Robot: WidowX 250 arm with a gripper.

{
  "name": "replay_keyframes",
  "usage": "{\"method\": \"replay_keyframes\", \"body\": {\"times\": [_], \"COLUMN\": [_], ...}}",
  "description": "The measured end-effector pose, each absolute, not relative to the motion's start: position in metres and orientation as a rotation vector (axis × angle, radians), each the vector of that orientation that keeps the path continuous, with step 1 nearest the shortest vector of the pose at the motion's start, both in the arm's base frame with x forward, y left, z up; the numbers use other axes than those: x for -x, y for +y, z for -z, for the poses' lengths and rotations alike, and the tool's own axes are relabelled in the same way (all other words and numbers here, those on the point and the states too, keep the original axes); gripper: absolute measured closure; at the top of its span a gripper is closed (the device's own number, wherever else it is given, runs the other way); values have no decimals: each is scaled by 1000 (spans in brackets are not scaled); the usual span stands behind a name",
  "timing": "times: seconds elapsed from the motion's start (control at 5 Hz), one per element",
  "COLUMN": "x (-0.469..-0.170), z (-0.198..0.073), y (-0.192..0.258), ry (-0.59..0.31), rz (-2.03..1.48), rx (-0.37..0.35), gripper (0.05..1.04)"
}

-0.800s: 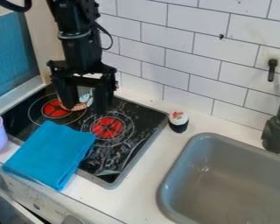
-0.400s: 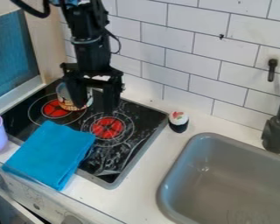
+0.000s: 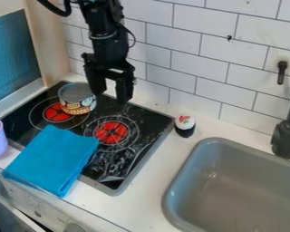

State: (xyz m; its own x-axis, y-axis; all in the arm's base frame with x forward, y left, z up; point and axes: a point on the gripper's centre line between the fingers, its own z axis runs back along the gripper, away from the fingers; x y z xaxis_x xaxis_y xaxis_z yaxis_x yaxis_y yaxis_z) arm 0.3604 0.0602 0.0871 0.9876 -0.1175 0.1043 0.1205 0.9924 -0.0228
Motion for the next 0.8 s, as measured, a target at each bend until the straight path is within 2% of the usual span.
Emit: {"method": "replay_keyframes", "body": {"times": [0.4,0.8], "x": [-385,-402], "z": [-88,-76], "y": [91,111], "ry": [-170,-183], "rz": [169,177], "rx": [46,33], "gripper": [83,83]}}
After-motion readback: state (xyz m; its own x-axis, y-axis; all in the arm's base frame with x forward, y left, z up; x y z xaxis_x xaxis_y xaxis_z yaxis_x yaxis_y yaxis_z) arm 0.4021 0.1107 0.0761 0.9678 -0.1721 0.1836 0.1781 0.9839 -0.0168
